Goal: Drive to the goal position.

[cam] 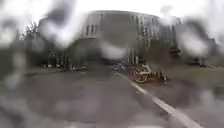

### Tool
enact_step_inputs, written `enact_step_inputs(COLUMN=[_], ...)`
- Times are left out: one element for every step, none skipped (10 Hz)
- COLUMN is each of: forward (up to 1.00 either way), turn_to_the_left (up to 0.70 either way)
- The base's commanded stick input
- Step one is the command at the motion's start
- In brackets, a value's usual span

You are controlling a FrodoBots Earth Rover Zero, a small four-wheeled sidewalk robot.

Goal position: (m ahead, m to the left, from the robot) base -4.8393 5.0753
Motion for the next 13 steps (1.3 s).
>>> enact_step_inputs(forward=[1.0,1.0,1.0,1.0,1.0,1.0,1.0,1.0,1.0,1.0,1.0,1.0,1.0], turn_to_the_left=[0.4,0.4,0.4,0.4,0.4,0.4,0.4,0.4,0.4,0.4,0.4,0.4,0.4])
